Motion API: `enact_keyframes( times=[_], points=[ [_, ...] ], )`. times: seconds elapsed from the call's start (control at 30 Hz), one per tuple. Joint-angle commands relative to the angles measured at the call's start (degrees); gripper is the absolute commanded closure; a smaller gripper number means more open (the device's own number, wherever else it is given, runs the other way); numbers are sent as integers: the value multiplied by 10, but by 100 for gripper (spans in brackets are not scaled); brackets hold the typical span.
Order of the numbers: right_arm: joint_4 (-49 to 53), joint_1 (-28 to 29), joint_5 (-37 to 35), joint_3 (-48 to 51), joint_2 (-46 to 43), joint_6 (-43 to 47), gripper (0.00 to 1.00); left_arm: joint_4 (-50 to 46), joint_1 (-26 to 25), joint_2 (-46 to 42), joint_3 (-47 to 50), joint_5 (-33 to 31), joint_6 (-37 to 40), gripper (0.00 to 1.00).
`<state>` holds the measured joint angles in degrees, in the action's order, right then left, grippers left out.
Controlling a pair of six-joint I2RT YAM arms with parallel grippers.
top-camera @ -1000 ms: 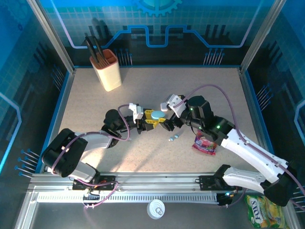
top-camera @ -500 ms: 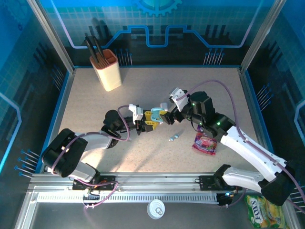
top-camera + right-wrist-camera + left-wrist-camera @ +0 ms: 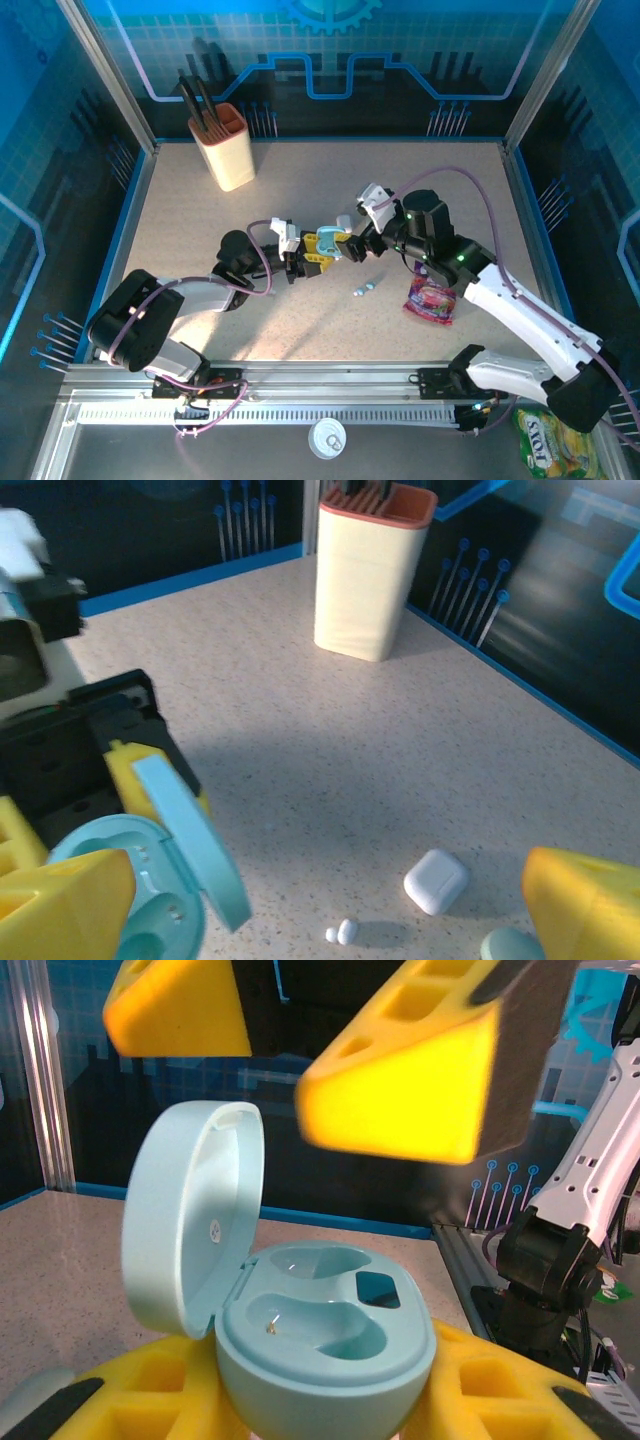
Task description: Insert the wireless bluetooth earbuds into the charging case
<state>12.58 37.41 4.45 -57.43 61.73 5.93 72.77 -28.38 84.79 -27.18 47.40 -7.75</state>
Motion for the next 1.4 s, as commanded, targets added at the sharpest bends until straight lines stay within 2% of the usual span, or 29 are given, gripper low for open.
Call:
enact_keyframes(
  times=[0.0,0.13,0.23,0.37,0.47,0.53,0.7,0.87,1.0,1.17,1.37],
  points=[
    [-37,-7,62,14,-39,-12,0,27,1,-6,-3,-3,-17,66],
    [-71,-16,78,58,-85,-53,0,37,6,-1,-3,-1,-24,66],
    [-56,-38,59,87,-122,-105,0,50,14,0,-2,0,-33,66],
    [8,-111,53,121,-147,-227,0,54,24,-2,1,0,-35,66],
    [27,-174,94,166,-147,-312,0,59,28,-5,6,0,-37,66],
    [34,-192,102,189,-132,-352,4,60,30,-5,8,0,-38,66],
    [-5,-172,120,248,-79,-417,20,61,32,-3,12,0,-37,66],
    [-17,-113,83,268,-14,-455,33,61,34,-1,11,0,-35,66],
    [-7,-67,55,251,51,-431,36,66,36,7,9,1,-36,66],
    [116,-41,-53,162,139,-332,48,75,43,4,14,3,-45,67],
    [231,-6,-148,59,227,-250,51,76,88,-6,46,-10,-37,66]
  ],
)
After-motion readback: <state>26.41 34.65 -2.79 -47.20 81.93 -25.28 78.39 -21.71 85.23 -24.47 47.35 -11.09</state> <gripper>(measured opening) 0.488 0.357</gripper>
